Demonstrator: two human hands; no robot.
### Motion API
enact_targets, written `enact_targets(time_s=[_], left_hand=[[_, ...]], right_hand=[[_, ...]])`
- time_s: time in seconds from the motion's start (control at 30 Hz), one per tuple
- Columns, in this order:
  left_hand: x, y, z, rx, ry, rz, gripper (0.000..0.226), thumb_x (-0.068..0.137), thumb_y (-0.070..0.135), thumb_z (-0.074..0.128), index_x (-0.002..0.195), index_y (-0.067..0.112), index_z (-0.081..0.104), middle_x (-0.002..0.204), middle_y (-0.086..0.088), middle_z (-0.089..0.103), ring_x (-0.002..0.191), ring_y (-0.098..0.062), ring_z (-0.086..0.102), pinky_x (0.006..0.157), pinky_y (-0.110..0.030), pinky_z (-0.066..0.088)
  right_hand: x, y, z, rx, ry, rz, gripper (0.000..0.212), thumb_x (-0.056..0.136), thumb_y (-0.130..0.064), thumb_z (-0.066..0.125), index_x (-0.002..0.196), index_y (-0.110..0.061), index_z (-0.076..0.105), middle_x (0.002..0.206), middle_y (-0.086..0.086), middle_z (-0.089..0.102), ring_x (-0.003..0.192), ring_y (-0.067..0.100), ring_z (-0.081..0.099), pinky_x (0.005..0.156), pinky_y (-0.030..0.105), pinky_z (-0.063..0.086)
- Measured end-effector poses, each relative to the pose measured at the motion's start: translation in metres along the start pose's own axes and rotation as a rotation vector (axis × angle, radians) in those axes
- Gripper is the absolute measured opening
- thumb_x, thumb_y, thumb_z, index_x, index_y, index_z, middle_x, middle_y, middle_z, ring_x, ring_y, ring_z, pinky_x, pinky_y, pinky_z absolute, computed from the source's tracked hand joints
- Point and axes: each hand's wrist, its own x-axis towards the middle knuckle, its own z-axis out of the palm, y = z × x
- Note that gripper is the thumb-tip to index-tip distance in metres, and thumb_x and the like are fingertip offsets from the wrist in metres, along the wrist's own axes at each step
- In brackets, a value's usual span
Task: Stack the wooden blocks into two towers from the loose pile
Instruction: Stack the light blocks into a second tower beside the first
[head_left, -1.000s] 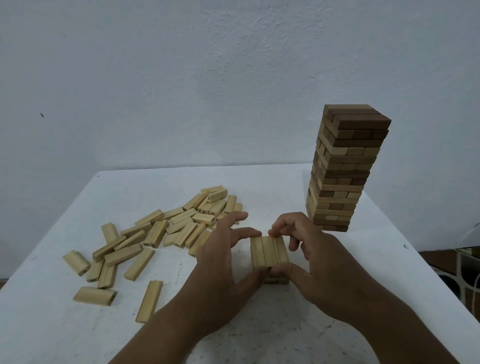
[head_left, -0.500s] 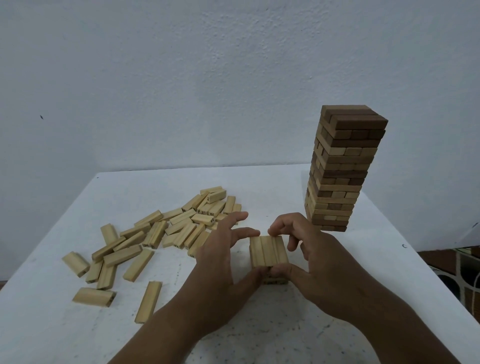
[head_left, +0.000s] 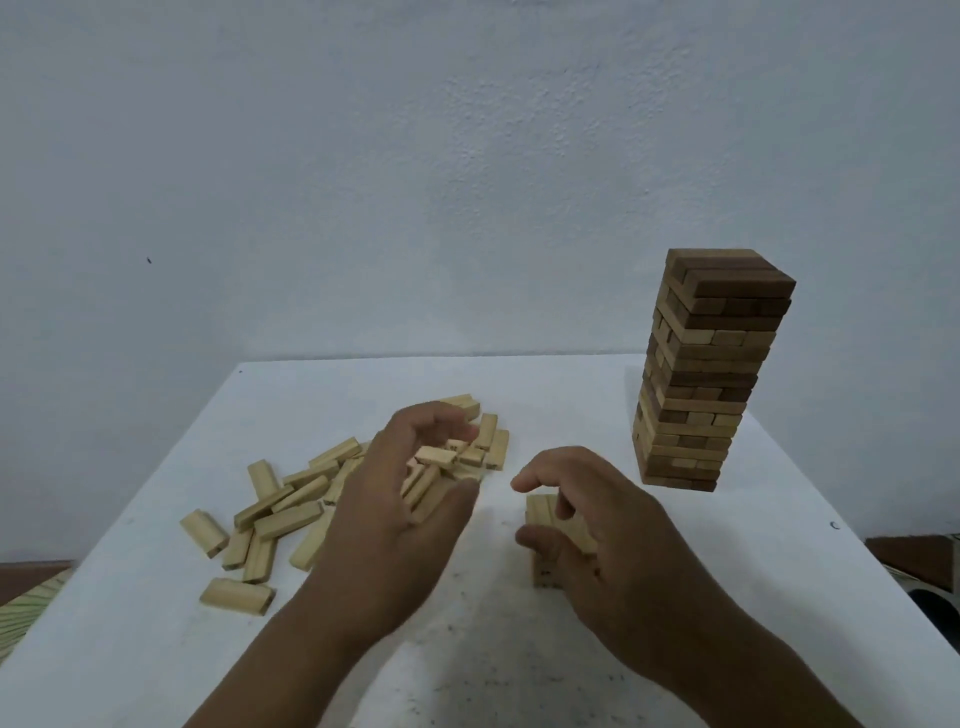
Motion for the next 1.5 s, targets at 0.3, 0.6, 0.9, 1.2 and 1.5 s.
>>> enact_targets(time_s=[0.3,0.6,0.9,1.2,1.5], left_hand=[[-0.013,-0.010,-0.072,0.272,-0.128,-0.073,0.043,0.081,-0.006,0.058,0.085,0.036,0.065,0.098,0.025,0.064,0.100,0.000,0.057,0.075,-0.006,0.038],[-0.050,-0.050,-0.091,0.548,-0.344,-0.042,0.023,0.073,0.036,0.066,0.096,0.038,0.071,0.104,0.031,0.061,0.102,0.007,0.049,0.092,-0.022,0.044],[-0.063,-0.074,-0.074,0.447,-0.119,0.040,0.014,0.084,0.038,0.069,0.098,0.038,0.070,0.107,0.031,0.063,0.106,-0.004,0.057,0.086,-0.039,0.047],[-0.071,-0.082,-0.079,0.633,0.066,-0.144,0.034,0.070,0.017,0.056,0.087,0.042,0.070,0.114,0.030,0.058,0.112,0.000,0.044,0.076,-0.034,0.025],[-0.075,-0.068,-0.065,0.624,-0.175,-0.027,0.014,0.078,0.041,0.066,0.088,0.047,0.059,0.119,0.036,0.053,0.124,0.006,0.040,0.088,-0.040,0.026]], right_hand=[[0.028,-0.043,0.046,-0.129,-0.111,-0.151,0.037,0.097,-0.024,0.051,0.134,-0.024,0.046,0.135,-0.012,0.045,0.124,0.005,0.038,0.089,0.000,0.024],[0.027,-0.041,0.087,-0.258,-0.241,-0.118,0.033,0.098,-0.019,0.044,0.130,-0.023,0.051,0.132,-0.007,0.047,0.119,0.010,0.040,0.099,0.022,0.039],[0.009,-0.031,0.099,-0.081,-0.249,-0.228,0.039,0.091,-0.036,0.048,0.123,-0.018,0.063,0.114,-0.004,0.061,0.106,0.011,0.052,0.088,0.006,0.029],[0.006,-0.032,0.098,-0.037,-0.130,-0.297,0.023,0.088,-0.034,0.055,0.100,-0.024,0.071,0.091,-0.012,0.054,0.087,0.004,0.050,0.066,0.021,0.051],[0.007,-0.025,0.097,-0.099,-0.121,-0.238,0.019,0.088,-0.025,0.058,0.097,-0.021,0.074,0.088,-0.010,0.059,0.083,0.002,0.047,0.066,0.005,0.034]])
